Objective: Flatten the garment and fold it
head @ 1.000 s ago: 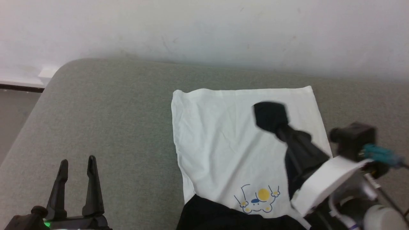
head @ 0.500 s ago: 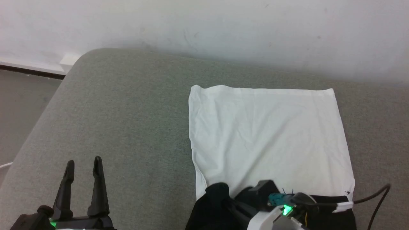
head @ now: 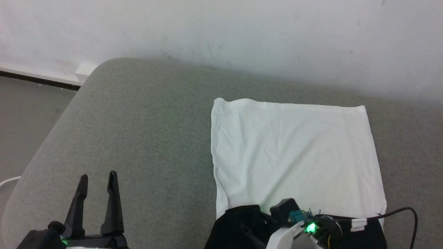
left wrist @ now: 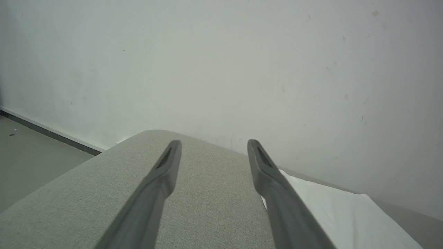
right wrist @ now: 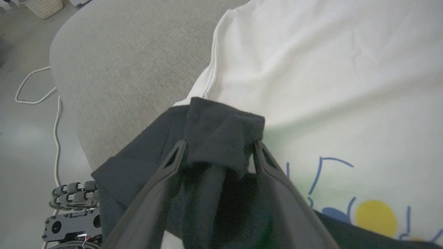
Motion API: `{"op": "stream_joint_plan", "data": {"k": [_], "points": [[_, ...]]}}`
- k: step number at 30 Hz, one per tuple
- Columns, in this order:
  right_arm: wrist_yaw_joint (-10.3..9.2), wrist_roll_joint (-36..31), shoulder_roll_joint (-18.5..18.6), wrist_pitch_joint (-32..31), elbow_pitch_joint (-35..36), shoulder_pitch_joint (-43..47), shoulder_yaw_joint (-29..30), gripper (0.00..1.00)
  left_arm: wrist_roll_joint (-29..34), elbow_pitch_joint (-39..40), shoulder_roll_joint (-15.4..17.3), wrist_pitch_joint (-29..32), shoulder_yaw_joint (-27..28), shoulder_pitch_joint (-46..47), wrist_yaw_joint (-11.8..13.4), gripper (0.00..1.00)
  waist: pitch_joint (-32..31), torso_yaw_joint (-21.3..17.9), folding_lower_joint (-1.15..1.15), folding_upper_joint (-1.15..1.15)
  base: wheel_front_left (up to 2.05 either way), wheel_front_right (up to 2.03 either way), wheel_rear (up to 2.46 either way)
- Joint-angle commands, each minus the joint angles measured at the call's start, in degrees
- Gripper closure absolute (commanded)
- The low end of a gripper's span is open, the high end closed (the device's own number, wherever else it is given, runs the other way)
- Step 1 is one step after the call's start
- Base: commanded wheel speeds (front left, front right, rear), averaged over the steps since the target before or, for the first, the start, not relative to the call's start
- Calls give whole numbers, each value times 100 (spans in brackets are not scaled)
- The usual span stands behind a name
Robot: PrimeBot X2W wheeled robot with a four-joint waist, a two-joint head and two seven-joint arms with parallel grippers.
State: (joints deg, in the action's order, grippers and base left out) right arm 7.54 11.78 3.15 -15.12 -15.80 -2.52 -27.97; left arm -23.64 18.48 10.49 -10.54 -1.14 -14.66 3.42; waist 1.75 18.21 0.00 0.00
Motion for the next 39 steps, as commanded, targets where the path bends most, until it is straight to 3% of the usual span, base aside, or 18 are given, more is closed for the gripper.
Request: {"op": "stream_joint_plan", "data": {"k": [1, 6, 15, 22, 32, 39], "points": [[-5, 72, -7, 68, 101, -117, 75, 0, -5, 8, 4, 24, -12, 82, 31, 0, -8, -20, 0, 0, 0, 0, 0], [-5, 269, -18, 4, 1061, -12, 788, 0, -14, 107, 20, 45, -4, 38, 62, 0, -34, -164, 0, 0, 0, 0, 0], [-5, -456, -21, 55, 3377, 820, 2891, 0, 27, 324, 75, 53, -20, -38, 89, 0, 12, -550, 0, 0, 0, 0, 0], [-5, -463, -25, 774, 3839, 1518, 3889, 0, 133, 310, 84, -42, -113, -166, 84, 0, 115, -915, 0, 0, 0, 0, 0], [-5, -202, -26, 1325, 3618, 1711, 3958, 0, 170, 199, 151, 0, -185, 103, 43, 0, 403, -1236, 0, 0, 0, 0, 0], [-5, -356, -26, 1292, 3848, 1306, 3868, 0, -16, 185, 741, 1174, -280, 1732, -320, 0, 1037, -1224, 0, 0, 0, 0, 0]]}}
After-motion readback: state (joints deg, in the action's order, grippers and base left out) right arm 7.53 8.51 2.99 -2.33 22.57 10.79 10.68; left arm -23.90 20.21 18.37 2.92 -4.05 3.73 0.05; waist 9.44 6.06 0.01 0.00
